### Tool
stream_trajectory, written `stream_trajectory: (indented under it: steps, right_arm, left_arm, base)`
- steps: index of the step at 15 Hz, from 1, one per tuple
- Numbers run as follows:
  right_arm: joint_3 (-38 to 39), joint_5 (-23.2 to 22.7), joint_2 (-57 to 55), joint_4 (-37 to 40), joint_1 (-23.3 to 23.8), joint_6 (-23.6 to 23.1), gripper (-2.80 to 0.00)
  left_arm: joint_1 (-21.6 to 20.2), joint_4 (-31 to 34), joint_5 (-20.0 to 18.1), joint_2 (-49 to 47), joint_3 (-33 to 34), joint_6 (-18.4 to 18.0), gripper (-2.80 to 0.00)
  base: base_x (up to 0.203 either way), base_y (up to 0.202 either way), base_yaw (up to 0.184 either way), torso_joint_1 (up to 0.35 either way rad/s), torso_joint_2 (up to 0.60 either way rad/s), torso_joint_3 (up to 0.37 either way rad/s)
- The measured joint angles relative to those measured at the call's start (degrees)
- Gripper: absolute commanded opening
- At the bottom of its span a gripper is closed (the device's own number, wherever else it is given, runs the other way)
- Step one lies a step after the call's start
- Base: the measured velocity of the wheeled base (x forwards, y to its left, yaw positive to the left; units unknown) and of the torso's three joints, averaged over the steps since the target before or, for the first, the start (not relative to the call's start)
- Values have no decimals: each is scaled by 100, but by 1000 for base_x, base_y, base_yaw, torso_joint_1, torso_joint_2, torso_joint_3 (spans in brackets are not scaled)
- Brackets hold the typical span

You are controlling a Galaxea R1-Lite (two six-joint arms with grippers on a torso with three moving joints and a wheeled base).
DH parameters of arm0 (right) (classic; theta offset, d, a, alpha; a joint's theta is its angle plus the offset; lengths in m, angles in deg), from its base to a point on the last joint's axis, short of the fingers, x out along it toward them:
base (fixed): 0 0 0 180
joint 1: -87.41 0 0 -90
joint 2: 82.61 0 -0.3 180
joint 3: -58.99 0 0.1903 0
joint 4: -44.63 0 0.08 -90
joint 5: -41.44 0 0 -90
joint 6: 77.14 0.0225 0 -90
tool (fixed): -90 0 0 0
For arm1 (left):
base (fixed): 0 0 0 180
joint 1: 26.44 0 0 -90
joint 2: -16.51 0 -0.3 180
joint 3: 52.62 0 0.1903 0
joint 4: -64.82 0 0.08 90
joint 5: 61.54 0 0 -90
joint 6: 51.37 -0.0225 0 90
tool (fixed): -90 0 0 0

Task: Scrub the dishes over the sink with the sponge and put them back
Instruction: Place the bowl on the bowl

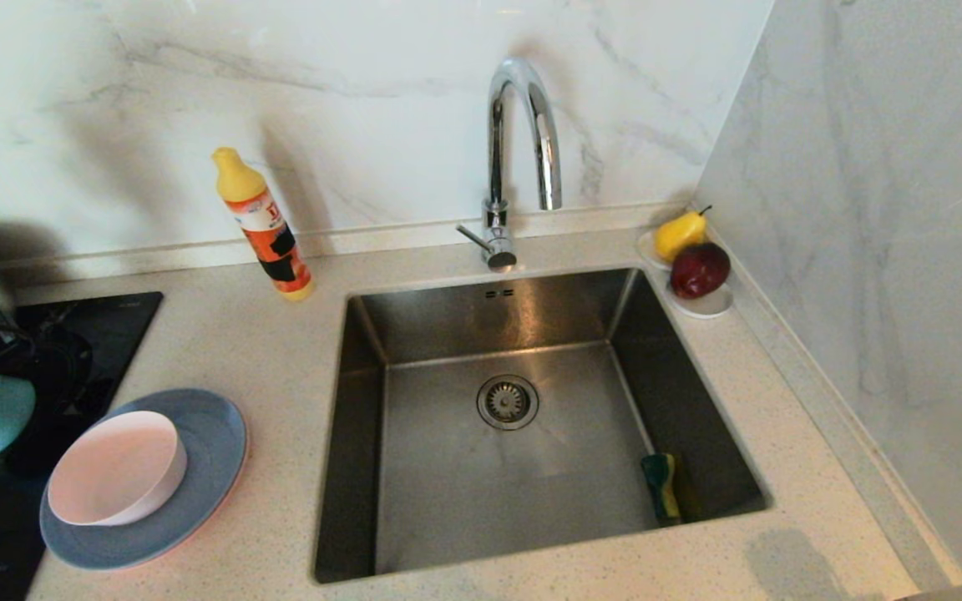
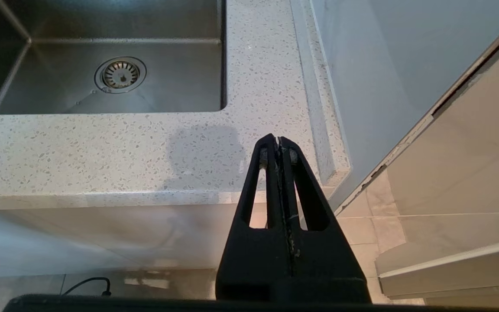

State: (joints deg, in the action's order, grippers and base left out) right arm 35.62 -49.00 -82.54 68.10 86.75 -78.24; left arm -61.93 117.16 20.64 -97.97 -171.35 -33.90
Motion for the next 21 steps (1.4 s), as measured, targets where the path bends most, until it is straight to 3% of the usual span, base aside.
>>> stream_trajectory:
  steps: [3, 7, 10, 12, 18, 21]
  right_arm:
    - [0, 2, 0, -1, -2, -2, -280]
    - [0, 2, 0, -1, -2, -2, -280]
    - [0, 2, 0, -1, -2, 0, -280]
    - [0, 0, 0, -1, -2, -1, -280]
    - [0, 2, 0, -3, -2, -2, -280]
    - [0, 2, 0, -1, -2, -3, -280]
  left_arm:
    - [291, 444, -2, 478, 11, -6, -280]
    - [1325, 946, 79, 1255, 317, 73, -280]
    - [2229, 974, 595, 1641, 738, 347, -280]
    - [2600, 859, 846, 1827, 1197, 439, -280]
    - [2908, -222, 1137, 2133, 2666, 474, -280]
    - [2921, -407, 1152, 2154, 2941, 479, -280]
  base:
    - [0, 0, 0, 0, 0, 0]
    - [0, 0, 0, 0, 0, 0]
    - [0, 0, 0, 0, 0, 0]
    - [0, 0, 0, 0, 0, 0]
    - [0, 0, 0, 0, 0, 0]
    - [0, 0, 0, 0, 0, 0]
